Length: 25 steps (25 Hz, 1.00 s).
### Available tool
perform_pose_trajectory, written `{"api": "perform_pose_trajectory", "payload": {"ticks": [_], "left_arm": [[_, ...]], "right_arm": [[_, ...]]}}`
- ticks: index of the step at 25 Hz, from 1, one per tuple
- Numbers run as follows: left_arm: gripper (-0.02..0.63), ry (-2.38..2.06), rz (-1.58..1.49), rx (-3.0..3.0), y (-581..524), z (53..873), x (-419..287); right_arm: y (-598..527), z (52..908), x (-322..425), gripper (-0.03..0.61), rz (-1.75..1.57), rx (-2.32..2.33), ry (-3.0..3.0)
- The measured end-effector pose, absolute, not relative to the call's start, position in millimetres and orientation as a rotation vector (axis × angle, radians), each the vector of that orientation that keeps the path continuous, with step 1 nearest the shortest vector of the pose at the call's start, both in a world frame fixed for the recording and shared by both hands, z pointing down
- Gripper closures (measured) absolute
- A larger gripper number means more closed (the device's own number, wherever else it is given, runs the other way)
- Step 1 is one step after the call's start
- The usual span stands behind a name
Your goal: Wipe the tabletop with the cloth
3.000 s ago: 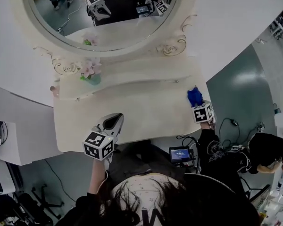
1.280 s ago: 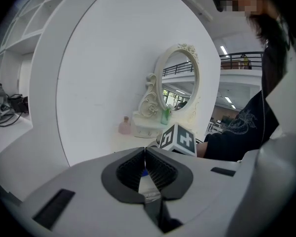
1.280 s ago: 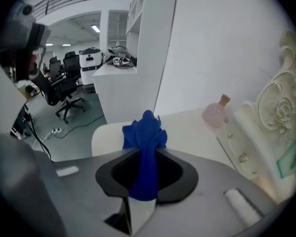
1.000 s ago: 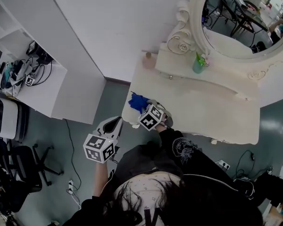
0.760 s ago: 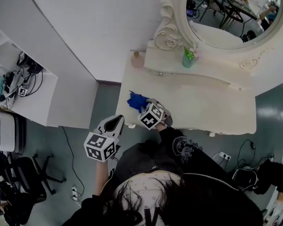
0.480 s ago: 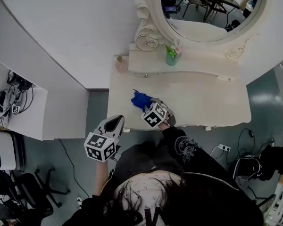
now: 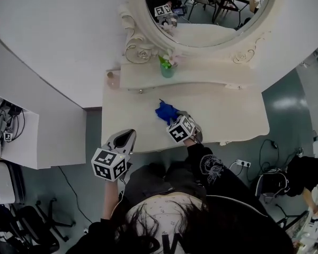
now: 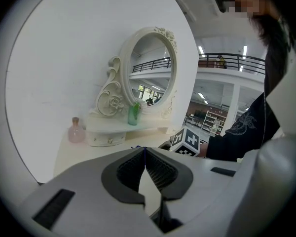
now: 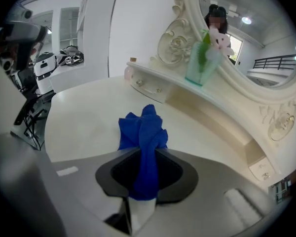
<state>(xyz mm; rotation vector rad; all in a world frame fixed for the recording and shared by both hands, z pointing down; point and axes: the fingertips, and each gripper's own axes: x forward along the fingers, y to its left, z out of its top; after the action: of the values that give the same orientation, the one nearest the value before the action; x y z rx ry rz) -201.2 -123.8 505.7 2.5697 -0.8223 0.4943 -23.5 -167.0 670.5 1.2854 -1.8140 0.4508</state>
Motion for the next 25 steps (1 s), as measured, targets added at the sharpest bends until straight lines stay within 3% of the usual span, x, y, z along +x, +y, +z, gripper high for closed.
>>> {"api": "perform_pose_trajectory", "payload": {"ticks": [25], "left_arm": [[0.614, -0.529, 0.527, 2.649, -75.4, 513.4, 91.5]], "right_arm": [[-65.8, 673.0, 342.2, 0.494, 0.605, 1.552, -1.556]]}}
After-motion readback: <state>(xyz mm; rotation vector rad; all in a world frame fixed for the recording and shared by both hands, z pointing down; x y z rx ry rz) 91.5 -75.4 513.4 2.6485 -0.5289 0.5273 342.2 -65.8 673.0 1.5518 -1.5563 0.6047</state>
